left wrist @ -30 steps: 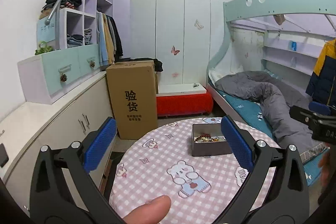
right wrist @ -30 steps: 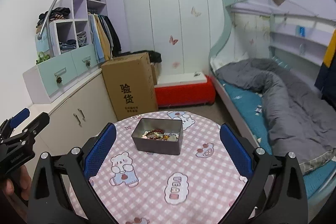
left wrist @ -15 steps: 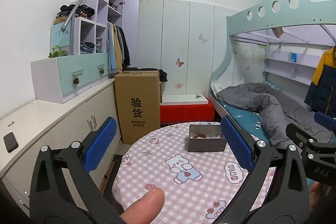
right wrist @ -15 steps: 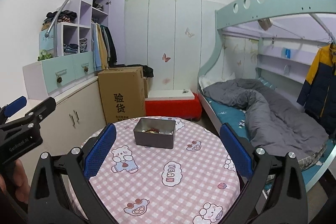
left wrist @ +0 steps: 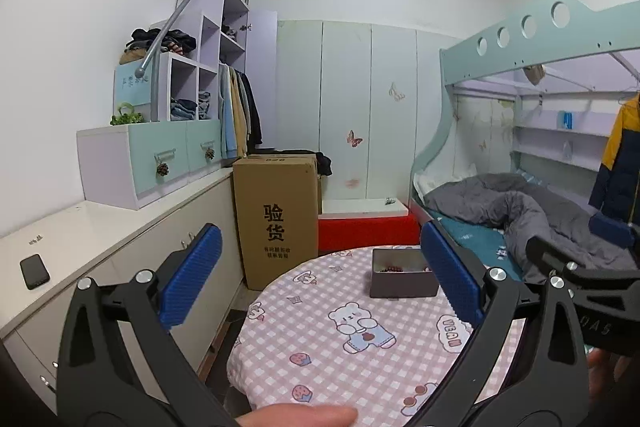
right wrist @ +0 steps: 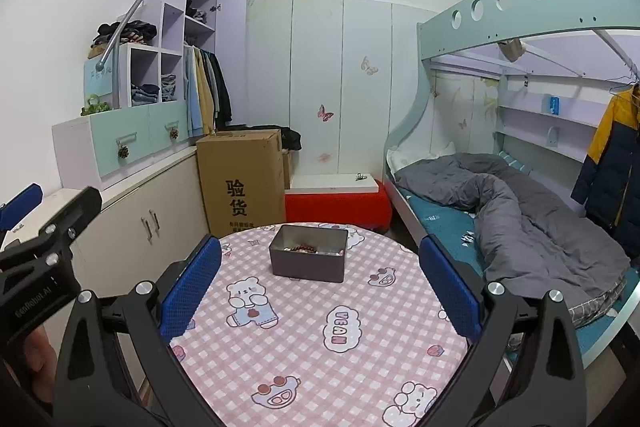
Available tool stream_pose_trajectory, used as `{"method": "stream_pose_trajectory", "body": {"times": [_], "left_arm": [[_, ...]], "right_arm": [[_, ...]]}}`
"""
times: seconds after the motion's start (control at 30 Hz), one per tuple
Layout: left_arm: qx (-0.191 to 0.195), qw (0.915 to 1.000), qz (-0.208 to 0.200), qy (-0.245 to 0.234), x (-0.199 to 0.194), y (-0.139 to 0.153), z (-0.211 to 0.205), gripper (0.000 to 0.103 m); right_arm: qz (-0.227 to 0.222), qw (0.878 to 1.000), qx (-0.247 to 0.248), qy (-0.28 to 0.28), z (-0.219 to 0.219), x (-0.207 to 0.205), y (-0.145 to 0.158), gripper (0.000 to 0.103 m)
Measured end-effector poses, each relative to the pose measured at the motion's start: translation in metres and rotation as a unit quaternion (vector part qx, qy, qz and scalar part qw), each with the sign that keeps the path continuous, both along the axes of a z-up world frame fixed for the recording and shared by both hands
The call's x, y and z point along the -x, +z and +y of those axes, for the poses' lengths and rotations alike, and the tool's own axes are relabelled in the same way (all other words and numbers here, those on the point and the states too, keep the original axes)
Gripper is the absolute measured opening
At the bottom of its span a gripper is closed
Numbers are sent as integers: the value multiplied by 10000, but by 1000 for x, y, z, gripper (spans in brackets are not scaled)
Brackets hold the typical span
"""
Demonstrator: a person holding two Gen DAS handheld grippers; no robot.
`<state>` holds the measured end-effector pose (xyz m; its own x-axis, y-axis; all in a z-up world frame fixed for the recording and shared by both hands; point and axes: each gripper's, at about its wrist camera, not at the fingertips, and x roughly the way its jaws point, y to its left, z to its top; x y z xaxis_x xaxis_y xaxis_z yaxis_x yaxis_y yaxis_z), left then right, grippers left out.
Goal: Organize jewelry
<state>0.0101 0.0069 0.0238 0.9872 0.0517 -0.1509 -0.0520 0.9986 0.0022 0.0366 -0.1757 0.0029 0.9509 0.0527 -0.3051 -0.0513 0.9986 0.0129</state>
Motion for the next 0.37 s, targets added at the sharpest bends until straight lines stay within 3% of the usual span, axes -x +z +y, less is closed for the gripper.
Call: {"method": "stream_pose_trajectory", "body": {"times": [0.37], "left_arm": [[28,9999,155,-44,-3,-4,-1,97]], "right_arm": [[21,10000,-57,19,2,2,-1,95]]}}
